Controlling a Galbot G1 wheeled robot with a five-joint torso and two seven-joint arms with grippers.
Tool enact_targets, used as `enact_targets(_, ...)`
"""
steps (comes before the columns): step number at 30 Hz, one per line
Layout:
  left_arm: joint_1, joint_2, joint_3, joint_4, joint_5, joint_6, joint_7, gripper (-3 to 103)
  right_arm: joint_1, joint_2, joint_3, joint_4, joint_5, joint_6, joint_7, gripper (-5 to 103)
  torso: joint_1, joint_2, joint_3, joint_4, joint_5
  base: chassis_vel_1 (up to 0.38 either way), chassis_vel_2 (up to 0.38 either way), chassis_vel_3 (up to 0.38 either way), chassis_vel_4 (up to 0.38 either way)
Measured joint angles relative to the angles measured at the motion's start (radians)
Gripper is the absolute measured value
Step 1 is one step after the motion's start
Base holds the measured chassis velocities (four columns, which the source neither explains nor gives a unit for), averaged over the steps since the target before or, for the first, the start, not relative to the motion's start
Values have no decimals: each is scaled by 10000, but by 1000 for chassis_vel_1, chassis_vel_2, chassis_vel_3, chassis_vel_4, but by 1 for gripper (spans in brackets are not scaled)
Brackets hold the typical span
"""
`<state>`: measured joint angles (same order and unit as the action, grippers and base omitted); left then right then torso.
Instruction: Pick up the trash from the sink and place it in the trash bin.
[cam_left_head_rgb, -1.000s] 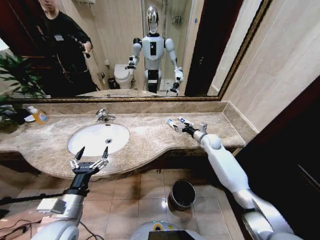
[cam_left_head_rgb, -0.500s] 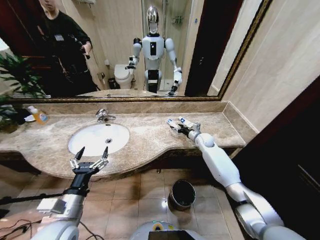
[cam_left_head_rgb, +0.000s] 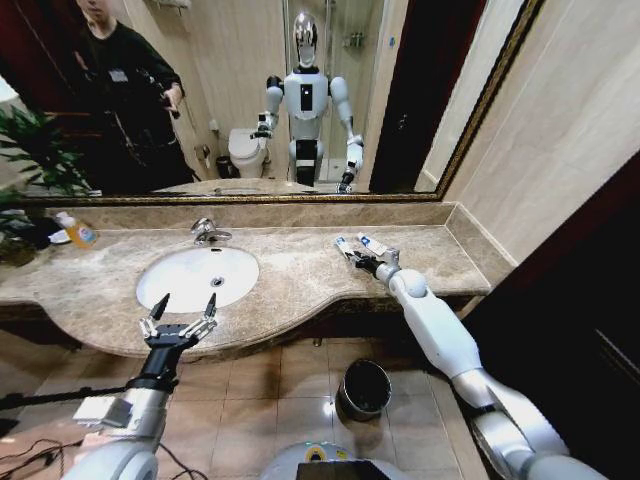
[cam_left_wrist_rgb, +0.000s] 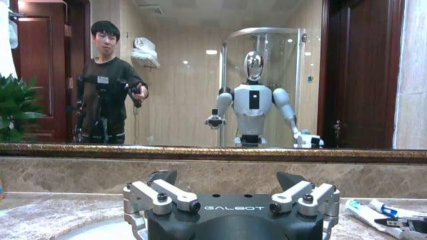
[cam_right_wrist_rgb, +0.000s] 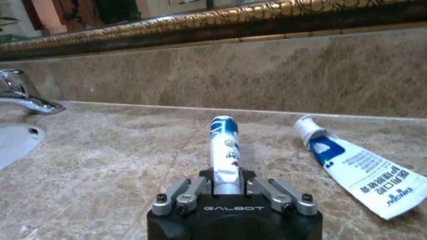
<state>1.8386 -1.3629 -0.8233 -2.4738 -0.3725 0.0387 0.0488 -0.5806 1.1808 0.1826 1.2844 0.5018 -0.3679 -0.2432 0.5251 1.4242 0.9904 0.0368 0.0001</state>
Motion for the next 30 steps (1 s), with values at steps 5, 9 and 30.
enact_targets(5, 0, 0, 0, 0, 0, 0, 0, 100, -282, -157, -12, 944, 353, -145, 693, 22, 0, 0, 0, 1, -1, 0, 0, 0, 0)
enact_targets(9, 0, 0, 0, 0, 0, 0, 1, 100, -904, -518, 374, 2374, 841, -250, 1023, 22, -1, 0, -2, 0, -4, 0, 0, 0, 0)
enact_targets(30, 0, 0, 0, 0, 0, 0, 0, 100, -7016, -1739, 3603, 7030, 720, 261, 1007, 22, -1, 0, -2, 0, -2, 0, 0, 0, 0)
